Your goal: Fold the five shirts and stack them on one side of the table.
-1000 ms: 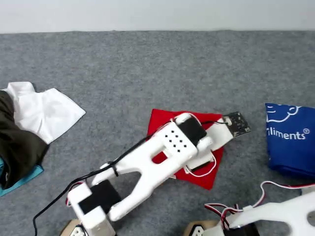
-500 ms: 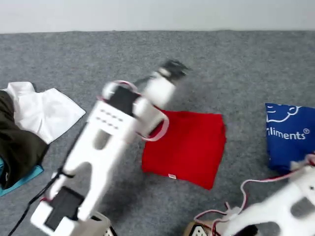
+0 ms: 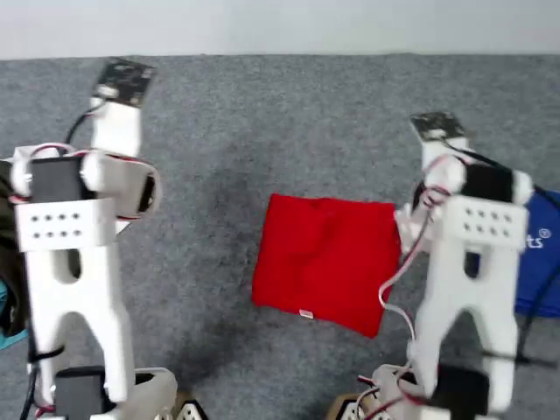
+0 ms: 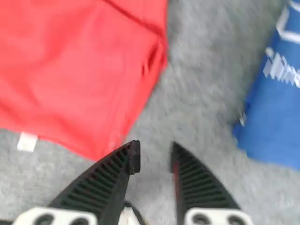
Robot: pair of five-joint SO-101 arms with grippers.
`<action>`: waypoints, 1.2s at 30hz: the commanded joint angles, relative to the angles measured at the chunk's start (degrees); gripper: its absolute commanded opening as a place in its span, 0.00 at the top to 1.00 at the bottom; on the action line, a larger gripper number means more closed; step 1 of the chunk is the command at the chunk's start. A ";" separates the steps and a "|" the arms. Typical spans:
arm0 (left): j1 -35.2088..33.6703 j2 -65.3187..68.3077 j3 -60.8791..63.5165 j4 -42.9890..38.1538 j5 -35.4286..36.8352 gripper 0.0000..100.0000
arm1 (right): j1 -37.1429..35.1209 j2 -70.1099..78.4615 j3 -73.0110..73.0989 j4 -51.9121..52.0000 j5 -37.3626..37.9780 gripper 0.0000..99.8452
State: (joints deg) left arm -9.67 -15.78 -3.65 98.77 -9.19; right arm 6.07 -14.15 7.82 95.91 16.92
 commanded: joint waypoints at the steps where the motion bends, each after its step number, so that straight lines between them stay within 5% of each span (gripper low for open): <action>1: -4.04 -1.76 -0.84 -1.85 -3.16 0.99 | -1.71 6.20 -5.80 -4.70 -1.14 0.84; 21: -7.30 1.41 -0.92 -2.02 -5.63 0.99 | -6.29 29.67 -10.02 -17.80 -1.23 0.84; 28: -7.30 1.41 -0.92 -1.93 -5.63 0.99 | -6.37 32.48 -10.02 -18.95 -0.97 0.99; 36: -7.30 1.41 -0.92 -1.76 -5.63 0.99 | -6.20 28.00 -13.89 -15.25 -0.79 0.99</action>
State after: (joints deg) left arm -16.79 -14.37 -3.65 97.80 -14.20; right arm 0.35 18.46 -1.41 78.95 16.40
